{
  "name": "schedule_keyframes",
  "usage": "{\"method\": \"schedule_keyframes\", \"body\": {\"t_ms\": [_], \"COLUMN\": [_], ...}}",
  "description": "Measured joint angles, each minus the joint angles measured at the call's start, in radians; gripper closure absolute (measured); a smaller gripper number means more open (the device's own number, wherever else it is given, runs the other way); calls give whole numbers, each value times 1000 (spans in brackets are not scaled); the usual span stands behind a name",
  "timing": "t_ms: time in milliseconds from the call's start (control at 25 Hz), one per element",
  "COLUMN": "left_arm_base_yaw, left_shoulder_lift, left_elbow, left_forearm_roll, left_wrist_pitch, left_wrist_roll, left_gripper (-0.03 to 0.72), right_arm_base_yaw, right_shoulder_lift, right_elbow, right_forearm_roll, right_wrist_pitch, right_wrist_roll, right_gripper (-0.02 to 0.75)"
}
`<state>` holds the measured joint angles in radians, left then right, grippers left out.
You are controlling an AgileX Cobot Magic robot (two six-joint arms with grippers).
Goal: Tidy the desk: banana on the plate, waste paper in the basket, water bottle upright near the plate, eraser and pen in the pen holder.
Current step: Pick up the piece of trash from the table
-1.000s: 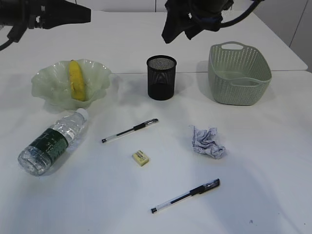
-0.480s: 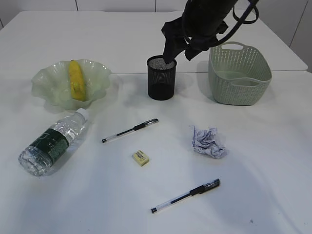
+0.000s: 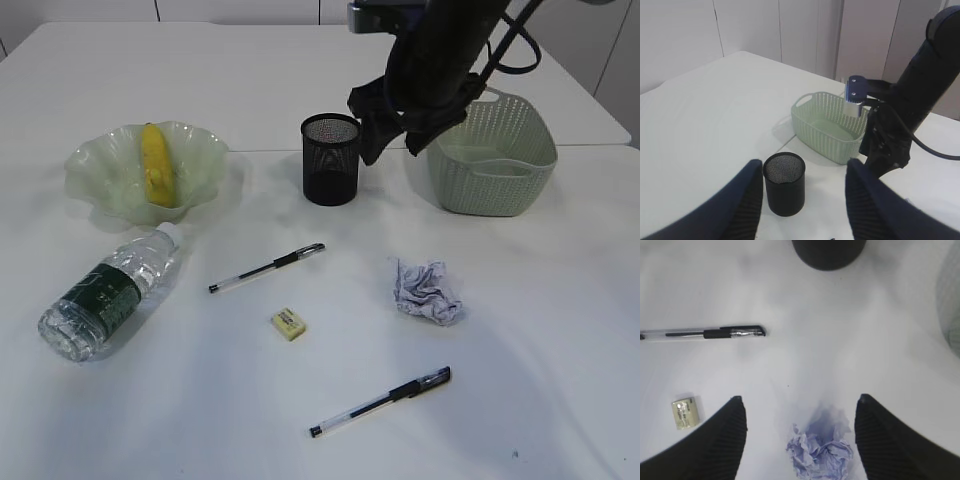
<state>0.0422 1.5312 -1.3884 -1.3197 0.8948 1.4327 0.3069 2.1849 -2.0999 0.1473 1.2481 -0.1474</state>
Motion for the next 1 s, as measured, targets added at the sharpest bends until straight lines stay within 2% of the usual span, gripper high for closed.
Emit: {"method": "schedule_keyframes", "body": {"t_ms": [400,1000], "left_arm_base_yaw": [0,0], "left_shoulder_lift": [-15,-15], "left_elbow": [0,0], "left_forearm_roll": [12,16], "left_wrist_pitch": [0,4], "left_wrist_roll": [-22,-32], "left_gripper": [309,309], "right_arm_base_yaw": [0,0], "right_shoulder_lift": [0,0], "right_elbow": [128,134], "right_forearm_roll": [-7,-103], "right_wrist_pitch": [-4,-6], "right_wrist_roll": [53,176], "right_gripper": [234,234]}}
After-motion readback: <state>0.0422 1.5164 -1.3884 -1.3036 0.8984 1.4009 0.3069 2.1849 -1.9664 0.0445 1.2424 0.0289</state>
